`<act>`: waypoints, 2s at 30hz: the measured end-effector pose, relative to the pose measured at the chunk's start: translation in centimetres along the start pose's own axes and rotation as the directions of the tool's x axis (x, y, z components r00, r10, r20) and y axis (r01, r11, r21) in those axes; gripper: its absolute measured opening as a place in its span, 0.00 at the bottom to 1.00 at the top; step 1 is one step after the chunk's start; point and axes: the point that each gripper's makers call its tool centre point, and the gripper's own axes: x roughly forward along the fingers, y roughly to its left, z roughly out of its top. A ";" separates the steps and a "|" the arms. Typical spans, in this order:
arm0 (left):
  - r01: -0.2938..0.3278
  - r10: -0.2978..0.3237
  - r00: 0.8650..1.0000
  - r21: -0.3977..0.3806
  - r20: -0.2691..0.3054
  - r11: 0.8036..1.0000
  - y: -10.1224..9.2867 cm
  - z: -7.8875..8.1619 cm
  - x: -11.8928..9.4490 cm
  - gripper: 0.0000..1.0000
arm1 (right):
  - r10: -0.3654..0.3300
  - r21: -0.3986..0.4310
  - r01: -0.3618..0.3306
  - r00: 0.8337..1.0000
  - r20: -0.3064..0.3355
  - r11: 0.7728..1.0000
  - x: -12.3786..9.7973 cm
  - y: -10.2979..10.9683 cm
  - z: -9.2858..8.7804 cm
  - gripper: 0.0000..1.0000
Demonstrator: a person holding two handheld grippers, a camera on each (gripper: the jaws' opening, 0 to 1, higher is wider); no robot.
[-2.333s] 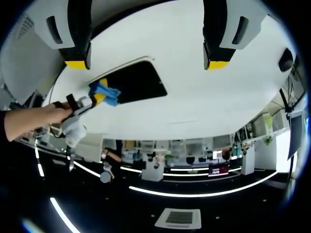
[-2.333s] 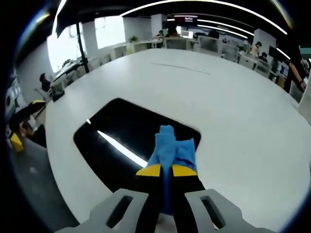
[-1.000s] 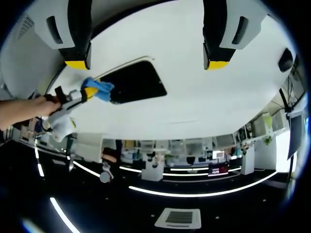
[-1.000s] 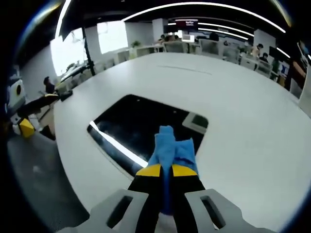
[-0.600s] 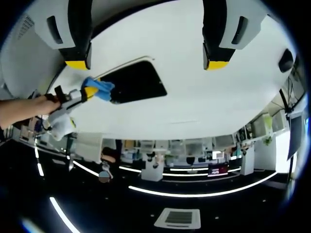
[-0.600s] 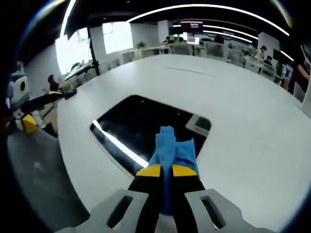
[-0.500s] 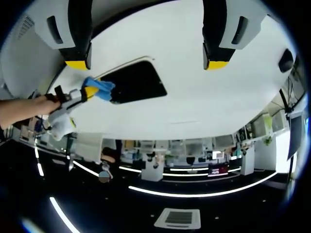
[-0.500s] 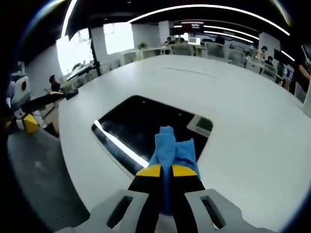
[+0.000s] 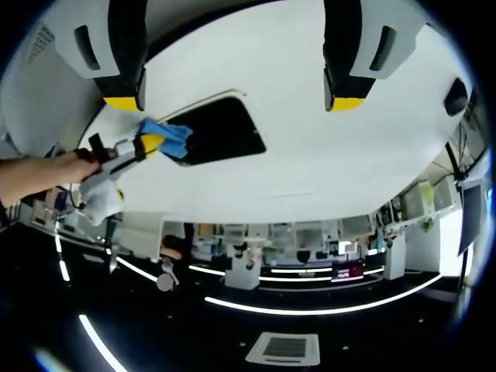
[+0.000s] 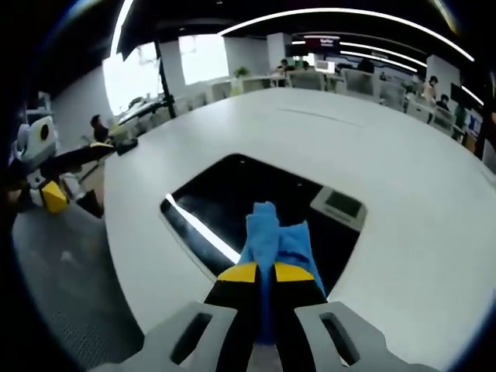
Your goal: Wipe the mirror surface with the cleaning cloth until all visible marks leave the cleaned area.
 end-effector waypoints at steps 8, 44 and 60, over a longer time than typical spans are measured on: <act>0.000 0.000 1.000 0.000 -0.003 1.000 0.0 0.0 0.0 0.95 | 0.036 -0.011 -0.036 0.999 0.005 0.999 1.1 1.6 0.8 0.01; 0.003 -0.003 1.000 -0.002 0.000 1.000 -0.1 0.0 0.1 0.95 | 0.137 -0.048 -0.136 0.990 0.019 0.990 4.3 7.4 3.1 0.01; 0.003 -0.003 1.000 -0.004 0.005 1.000 0.0 0.1 0.0 0.95 | 0.166 -0.088 -0.165 0.986 0.006 0.982 5.8 10.1 4.2 0.01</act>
